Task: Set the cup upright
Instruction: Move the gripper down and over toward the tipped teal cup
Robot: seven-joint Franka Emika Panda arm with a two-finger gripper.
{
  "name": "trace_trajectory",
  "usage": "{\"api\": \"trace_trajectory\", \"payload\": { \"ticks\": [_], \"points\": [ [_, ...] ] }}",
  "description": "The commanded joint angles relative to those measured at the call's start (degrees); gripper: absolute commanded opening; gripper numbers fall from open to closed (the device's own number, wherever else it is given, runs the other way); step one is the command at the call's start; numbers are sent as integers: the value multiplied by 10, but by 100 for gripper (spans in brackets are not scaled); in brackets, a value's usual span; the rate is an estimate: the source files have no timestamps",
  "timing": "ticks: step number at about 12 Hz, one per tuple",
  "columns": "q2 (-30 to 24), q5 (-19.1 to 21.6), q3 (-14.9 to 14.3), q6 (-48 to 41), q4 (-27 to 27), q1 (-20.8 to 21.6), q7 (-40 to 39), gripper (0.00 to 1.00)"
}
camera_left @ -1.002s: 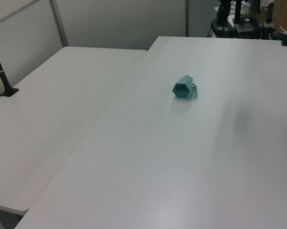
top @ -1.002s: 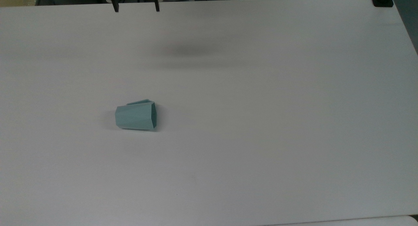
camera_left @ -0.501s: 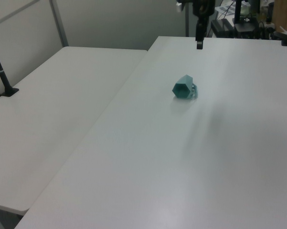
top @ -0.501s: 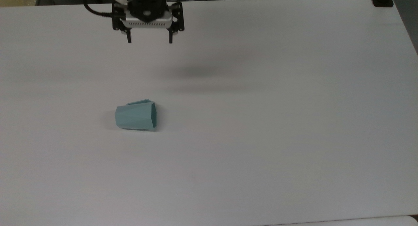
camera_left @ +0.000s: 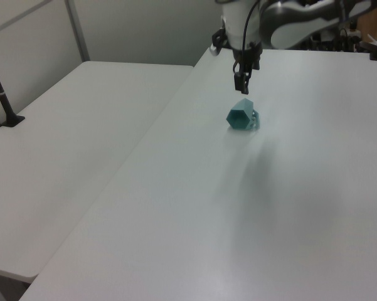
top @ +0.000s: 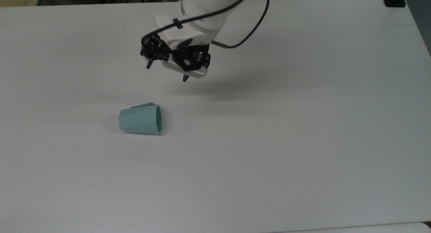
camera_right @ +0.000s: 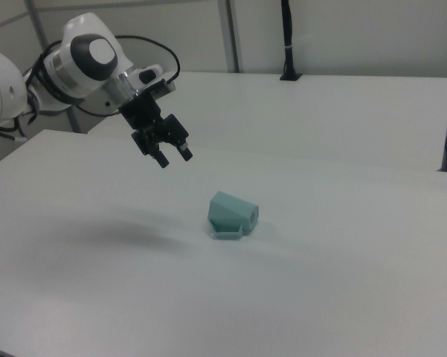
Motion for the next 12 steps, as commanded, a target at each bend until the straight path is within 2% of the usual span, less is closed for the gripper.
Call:
{"api": "trace_trajectory", "payload": {
  "ticks": [1, 5, 9, 12],
  "points": [
    [53, -101, -2, 4, 18, 29, 89, 100],
    [114, -240, 39, 2, 15, 29, 108, 100],
    [160, -288, 43, 1, 15, 28, 110, 100],
    [183, -297, 40, -3, 15, 21, 112, 100]
  ]
}}
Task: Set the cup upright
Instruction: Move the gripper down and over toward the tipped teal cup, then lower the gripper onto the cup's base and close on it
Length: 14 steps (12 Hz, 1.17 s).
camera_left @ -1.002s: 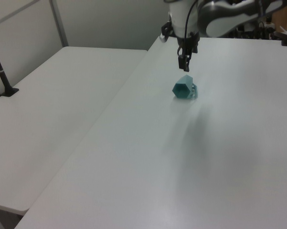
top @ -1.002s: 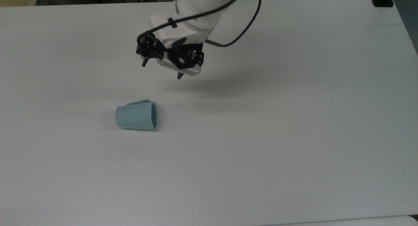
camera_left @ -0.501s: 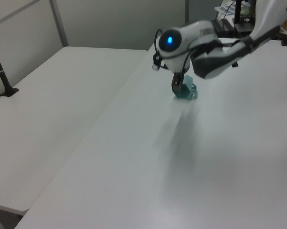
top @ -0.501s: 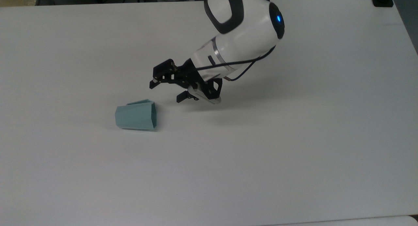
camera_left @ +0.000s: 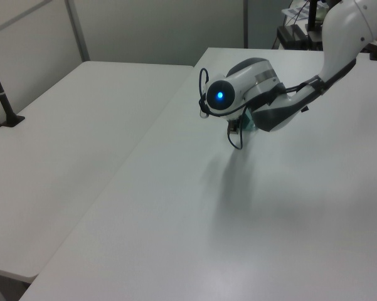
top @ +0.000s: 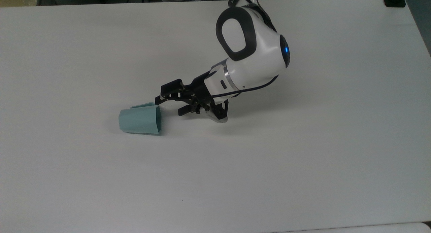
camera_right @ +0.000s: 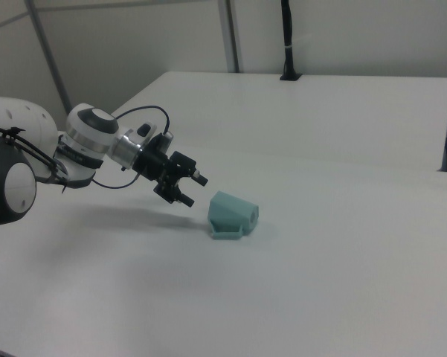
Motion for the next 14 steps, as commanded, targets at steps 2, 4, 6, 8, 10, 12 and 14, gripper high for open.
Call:
{"api": "trace_trajectory", "payload": {
  "ticks": [2, 4, 6, 8, 10, 12, 14],
  "points": [
    [33, -29, -3, -4, 13, -15, 13, 100],
    [39, -43, -3, -4, 13, -23, 18, 100],
    [39, -54, -6, -3, 13, -25, 18, 100],
    [39, -62, -7, 0, 13, -27, 18, 100],
    [42, -73, -7, 3, 14, -33, 19, 100],
    [42, -73, -8, 3, 15, -36, 19, 98],
    [42, -74, -8, 4, 14, -39, 18, 71]
  ]
}}
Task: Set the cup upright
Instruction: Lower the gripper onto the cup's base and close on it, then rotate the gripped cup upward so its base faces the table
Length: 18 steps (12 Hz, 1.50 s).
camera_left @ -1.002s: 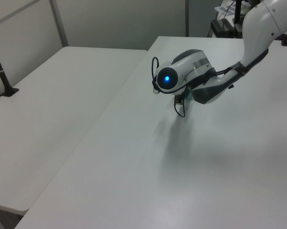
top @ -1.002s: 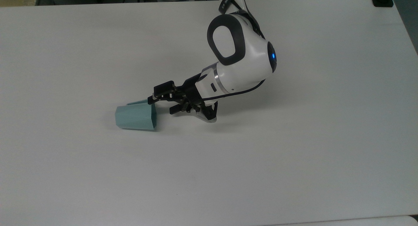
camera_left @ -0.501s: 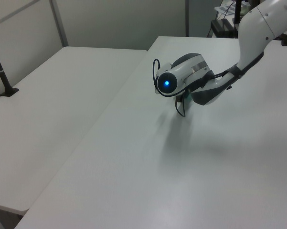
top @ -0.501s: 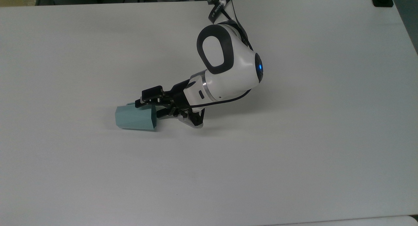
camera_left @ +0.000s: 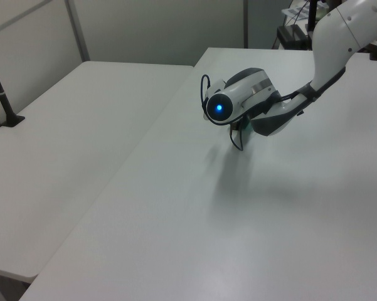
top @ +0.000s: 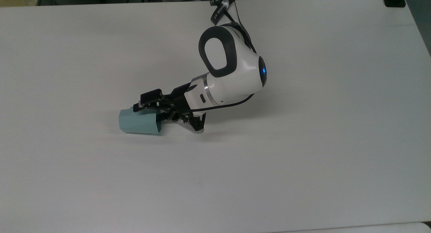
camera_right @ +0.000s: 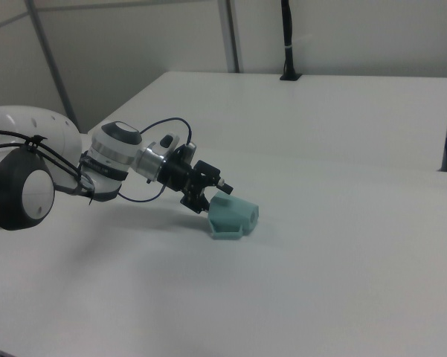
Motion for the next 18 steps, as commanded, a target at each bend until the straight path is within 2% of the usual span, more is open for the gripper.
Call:
{"api": "trace_trajectory", "payload": {
  "ticks": [1, 2, 3, 4, 10, 13, 15, 18],
  "points": [
    [6, -9, -3, 5, 11, -2, 9, 52],
    [6, -9, -3, 6, 11, -3, 9, 30],
    [6, -9, -2, 6, 11, -3, 9, 12],
    [6, -10, -2, 7, 11, -3, 9, 2],
    [6, -16, -2, 7, 4, -5, 9, 0],
    [-31, 2, -2, 6, 4, -6, 7, 0],
    [-76, 46, -1, 6, 4, -18, 5, 0],
    [-141, 153, 1, 27, -15, -38, 2, 0]
  ]
}}
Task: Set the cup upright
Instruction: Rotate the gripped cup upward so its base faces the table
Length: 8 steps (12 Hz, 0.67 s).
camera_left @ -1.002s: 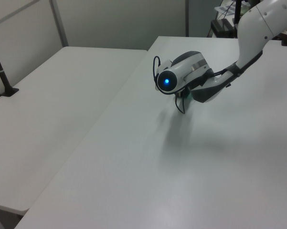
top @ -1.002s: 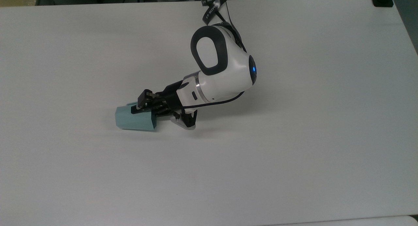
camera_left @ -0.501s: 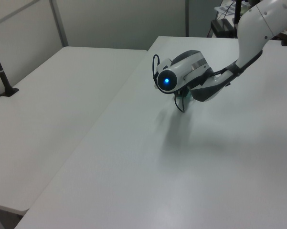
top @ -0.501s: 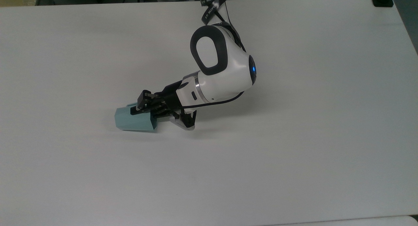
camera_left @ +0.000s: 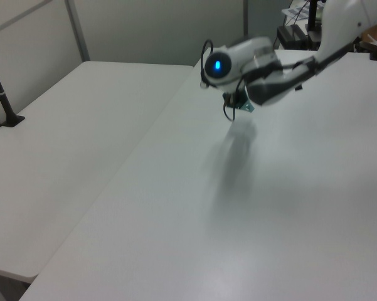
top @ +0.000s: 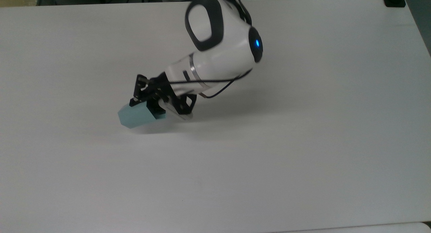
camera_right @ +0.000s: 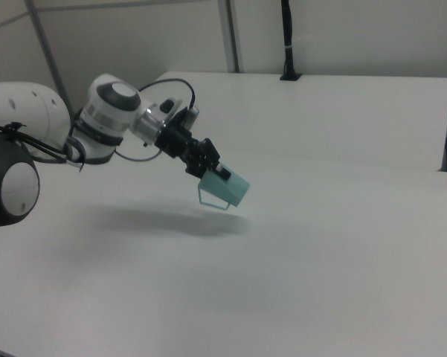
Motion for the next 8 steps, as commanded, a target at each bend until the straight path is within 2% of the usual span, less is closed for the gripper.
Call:
{"api": "trace_trajectory", "payload": {
  "ticks": [1, 3, 6, 7, 8],
  "points": [
    [-94, 112, 3, 51, -76, -26, -5, 0],
    [-159, 187, 4, 106, -160, -34, -27, 0],
    [-250, 360, 3, 153, -244, -56, -100, 0],
    [-270, 397, 3, 155, -267, -61, -117, 0],
    [-277, 413, 3, 156, -289, -61, -129, 0]
  ]
}}
